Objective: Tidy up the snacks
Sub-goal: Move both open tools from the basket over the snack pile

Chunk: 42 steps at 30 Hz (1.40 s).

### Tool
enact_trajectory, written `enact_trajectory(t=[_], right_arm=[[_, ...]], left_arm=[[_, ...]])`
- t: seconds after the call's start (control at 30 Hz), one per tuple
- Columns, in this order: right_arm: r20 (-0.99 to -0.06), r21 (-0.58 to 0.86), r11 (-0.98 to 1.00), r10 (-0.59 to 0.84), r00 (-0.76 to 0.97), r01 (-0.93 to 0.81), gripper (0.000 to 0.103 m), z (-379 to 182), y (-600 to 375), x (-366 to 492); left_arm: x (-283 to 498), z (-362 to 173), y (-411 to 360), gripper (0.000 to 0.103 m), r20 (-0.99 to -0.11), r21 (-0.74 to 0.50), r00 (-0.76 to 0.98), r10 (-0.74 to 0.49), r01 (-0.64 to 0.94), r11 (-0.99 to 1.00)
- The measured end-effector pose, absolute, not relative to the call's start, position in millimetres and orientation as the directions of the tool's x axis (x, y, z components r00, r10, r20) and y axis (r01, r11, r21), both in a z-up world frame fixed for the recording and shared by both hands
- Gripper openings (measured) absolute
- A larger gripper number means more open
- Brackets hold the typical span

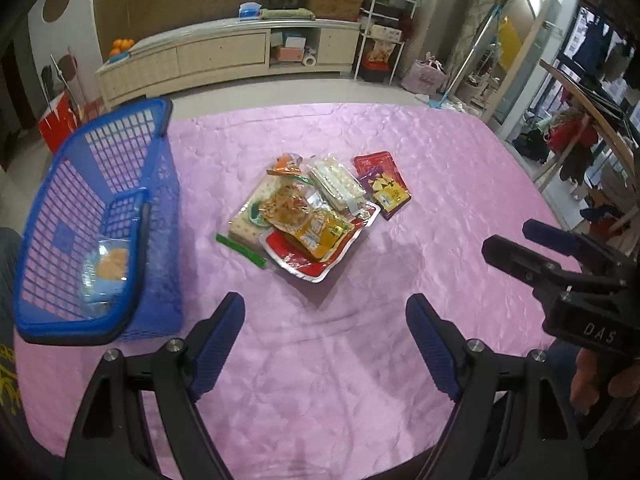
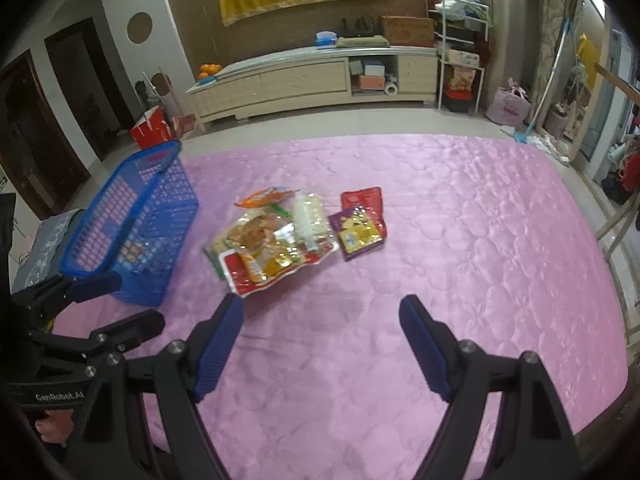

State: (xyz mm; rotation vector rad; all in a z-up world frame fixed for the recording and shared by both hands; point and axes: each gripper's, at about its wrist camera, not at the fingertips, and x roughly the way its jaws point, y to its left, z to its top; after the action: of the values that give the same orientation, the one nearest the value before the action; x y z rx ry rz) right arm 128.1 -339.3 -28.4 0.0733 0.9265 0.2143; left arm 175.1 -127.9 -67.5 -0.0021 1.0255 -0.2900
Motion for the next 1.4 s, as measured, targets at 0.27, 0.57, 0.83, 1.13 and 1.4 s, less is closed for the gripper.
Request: enact_trajectory(t=[0.27,0.57,0.83,1.13,1.4], right_arm=[[-0.807,0.149,0.972,0.225,0.546,-0.181,0.083,-55,-345,161],[-0.833,0.117,0.969,0.215,0.509,-0.218,0.083,-86,-348,200],[-0.851,0.090,0.969,0.195,0.487,-0.230,0.083,-105,-345,232],[-0.856,0.097,0.972,0.192,0.480,-0.216,0.083,-111,-356,255],[-0.859,0.094,0.980,0.169,0.484,-0.177,0.083,-114,-371,258]], left_arm=[[205,-93,-134,0.081,-0.865,-0.164,0.449,-0.224,0.168,0.972],[244,-119,-134,0.081,-0.895,-0.155,0.401,-0.193,0.126,0.980],[291,-152,-137,0.081,-0.923,-0.184,0.347,-0.164,-0.026,0.983],[319,-166,-153,0.081,-0.940,-0.060,0.340,-0.031,-0.075,0.995],[319,-172,-168,0.075,-0.934,0.031,0.352,0.055,-0.072,0.997]])
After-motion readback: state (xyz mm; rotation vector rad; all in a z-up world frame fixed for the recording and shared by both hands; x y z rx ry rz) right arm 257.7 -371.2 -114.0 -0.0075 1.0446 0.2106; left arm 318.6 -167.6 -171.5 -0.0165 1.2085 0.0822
